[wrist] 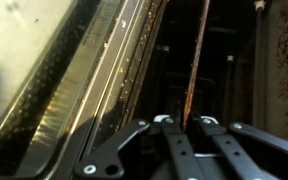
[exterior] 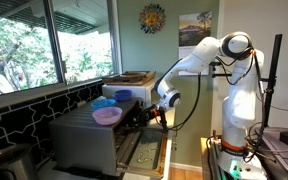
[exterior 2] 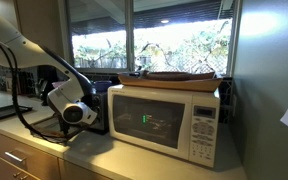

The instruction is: Pull the oven wire rack, pick up the purple bowl and place it on the oven wire rack and push the wire rack inside the oven

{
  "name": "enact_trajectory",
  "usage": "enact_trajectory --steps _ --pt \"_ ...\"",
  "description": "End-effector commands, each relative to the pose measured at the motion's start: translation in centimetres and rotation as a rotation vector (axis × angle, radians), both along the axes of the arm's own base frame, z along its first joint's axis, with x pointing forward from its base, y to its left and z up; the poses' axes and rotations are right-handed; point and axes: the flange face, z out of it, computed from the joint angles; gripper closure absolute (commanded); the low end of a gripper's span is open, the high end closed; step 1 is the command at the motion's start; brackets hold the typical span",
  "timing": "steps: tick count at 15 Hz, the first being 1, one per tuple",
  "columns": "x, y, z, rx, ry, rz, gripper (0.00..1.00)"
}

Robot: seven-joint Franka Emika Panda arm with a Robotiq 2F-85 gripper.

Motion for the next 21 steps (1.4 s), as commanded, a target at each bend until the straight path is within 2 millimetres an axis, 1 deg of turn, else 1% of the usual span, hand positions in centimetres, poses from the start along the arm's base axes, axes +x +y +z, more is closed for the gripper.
enact_trajectory --steps 1,6,15,21 --pt "-1.1 -0.7 0.6 -0.051 0.035 0.009 0.98" --pt "-2.1 -1.3 1.4 -0.107 0.116 0.042 0.98" --pt "-3.6 -1.9 3.1 -0.189 0.194 0.1 0.98" --pt "-3.6 -1.8 3.6 -0.224 0.215 0.127 0.98"
